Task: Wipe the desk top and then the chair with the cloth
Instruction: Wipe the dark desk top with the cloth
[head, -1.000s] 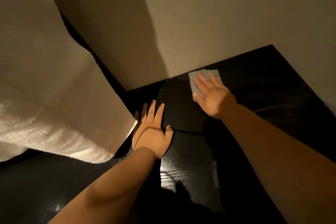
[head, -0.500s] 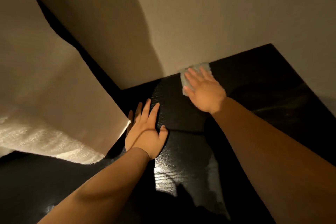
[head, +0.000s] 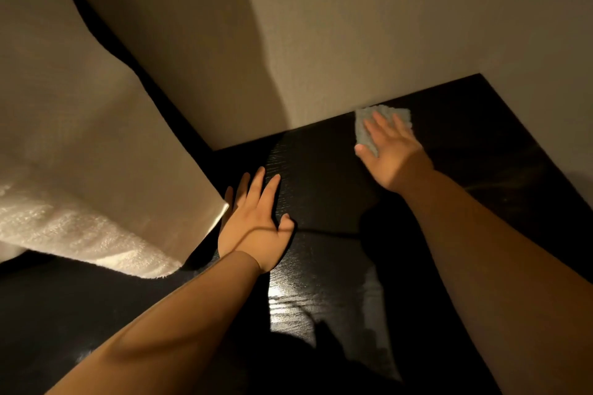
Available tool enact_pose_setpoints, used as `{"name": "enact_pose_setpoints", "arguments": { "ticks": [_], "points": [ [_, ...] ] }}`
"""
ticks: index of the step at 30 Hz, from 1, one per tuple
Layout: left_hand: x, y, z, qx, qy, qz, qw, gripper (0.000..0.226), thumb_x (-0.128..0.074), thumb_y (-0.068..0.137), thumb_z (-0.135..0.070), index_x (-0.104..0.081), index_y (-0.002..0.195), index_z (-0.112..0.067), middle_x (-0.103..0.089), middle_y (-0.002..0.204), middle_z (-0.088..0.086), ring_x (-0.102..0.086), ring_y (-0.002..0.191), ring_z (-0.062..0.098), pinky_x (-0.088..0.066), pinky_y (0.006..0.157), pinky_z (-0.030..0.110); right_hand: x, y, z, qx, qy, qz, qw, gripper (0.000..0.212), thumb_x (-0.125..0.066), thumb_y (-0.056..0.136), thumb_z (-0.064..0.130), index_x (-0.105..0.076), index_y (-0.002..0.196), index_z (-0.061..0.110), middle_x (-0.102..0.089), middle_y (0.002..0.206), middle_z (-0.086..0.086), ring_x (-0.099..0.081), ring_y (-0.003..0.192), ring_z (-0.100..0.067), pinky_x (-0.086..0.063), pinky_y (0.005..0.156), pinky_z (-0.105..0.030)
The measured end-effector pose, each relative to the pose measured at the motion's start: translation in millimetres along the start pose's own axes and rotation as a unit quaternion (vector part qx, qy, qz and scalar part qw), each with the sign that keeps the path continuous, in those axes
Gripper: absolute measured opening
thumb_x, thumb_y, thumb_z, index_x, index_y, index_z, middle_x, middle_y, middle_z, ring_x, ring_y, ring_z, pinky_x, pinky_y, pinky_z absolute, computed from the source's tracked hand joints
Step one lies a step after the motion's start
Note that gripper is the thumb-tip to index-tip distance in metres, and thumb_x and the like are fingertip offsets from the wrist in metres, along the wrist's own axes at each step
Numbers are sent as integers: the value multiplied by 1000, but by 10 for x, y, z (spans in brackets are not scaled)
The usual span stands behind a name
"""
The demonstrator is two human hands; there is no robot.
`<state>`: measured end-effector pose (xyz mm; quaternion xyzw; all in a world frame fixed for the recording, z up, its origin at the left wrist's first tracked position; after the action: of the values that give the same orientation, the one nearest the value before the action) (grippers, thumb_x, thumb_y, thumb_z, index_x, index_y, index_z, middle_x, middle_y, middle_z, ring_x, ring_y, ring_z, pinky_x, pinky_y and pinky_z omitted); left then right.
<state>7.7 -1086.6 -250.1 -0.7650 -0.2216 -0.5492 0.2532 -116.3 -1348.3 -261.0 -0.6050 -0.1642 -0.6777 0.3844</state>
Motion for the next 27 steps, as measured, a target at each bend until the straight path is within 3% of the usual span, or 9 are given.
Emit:
{"name": "enact_pose_setpoints", "arguments": {
  "ticks": [3,6,10,13,16,18,21,24,27],
  "points": [
    [-9,2,10,4,-2,-3,1000,75,-47,94,-52,-17,163,-42,0,175,-14,5,161,16,20,113,20,-32,-62,54,-34,-18,7,999,66,-14,105,57,-2,163,29,3,172,2,8,157,-32,3,127,-48],
    [-2,-1,11,4,0,-2,1000,76,-49,94,-53,-20,163,-40,-4,175,-12,2,161,18,26,112,16,-208,-358,673,73,-51,1,996,77,3,93,58,-7,163,28,-3,172,0,4,157,-34,1,127,-46],
    [-13,-10,9,4,-7,-1,1000,76,-49,96,-52,-17,164,-40,-1,175,-13,4,161,17,20,113,20,-301,-788,923,214,-35,9,976,71,-16,98,58,-28,160,27,-20,169,2,-11,157,-29,-11,127,-42],
    [-9,-7,0,4,-10,-1,1000,76,-50,96,-51,-18,164,-39,-2,175,-12,4,161,17,13,116,24,-171,-563,323,183,-36,-73,980,58,-34,106,46,-48,151,12,-44,158,-12,-36,148,-37,-31,119,-57],
    [1,-14,-5,2,-9,-1,1000,76,-50,96,-51,-18,164,-38,-1,175,-11,2,161,19,9,118,26,-81,-408,-310,45,-31,-48,997,75,-6,105,59,-32,158,13,-31,165,-12,-23,154,-34,-23,122,-56],
    [5,-17,-10,0,-7,-4,1000,76,-50,96,-51,-18,164,-39,-1,175,-11,1,161,19,11,117,26,-60,-479,-262,2,-20,-77,997,73,-6,102,54,-30,159,14,-27,166,-13,-17,155,-38,-18,124,-56],
    [9,-12,-15,-5,-7,-4,1000,75,-50,96,-51,-20,164,-38,-4,175,-8,2,161,20,18,117,24,-231,-736,325,47,-26,-37,998,76,-3,96,51,-25,161,19,-21,168,-9,-9,156,-39,-5,127,-51],
    [8,-15,-22,-10,-4,-6,1000,76,-50,95,-52,-22,164,-36,-8,175,-6,-1,161,22,12,127,36,-362,-1083,735,141,-17,-10,990,62,-19,105,49,-16,163,27,-5,170,7,6,157,-26,8,125,-39],
    [19,-24,-16,-10,-11,-8,1000,75,-52,96,-51,-23,164,-36,-9,175,-5,-2,161,22,6,127,38,-294,-1163,590,192,-15,-11,981,60,-34,103,46,-36,157,19,-27,167,-2,-18,155,-29,-14,126,-46]
  ]
}}
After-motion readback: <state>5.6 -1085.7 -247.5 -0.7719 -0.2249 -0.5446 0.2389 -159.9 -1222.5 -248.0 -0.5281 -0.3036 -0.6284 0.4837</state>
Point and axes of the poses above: each hand's wrist, its own y-axis towards the middle knuckle, its own x-axis out of the back of the hand, z = x × y, the point moved 10 cm from there along y, towards the middle knuckle
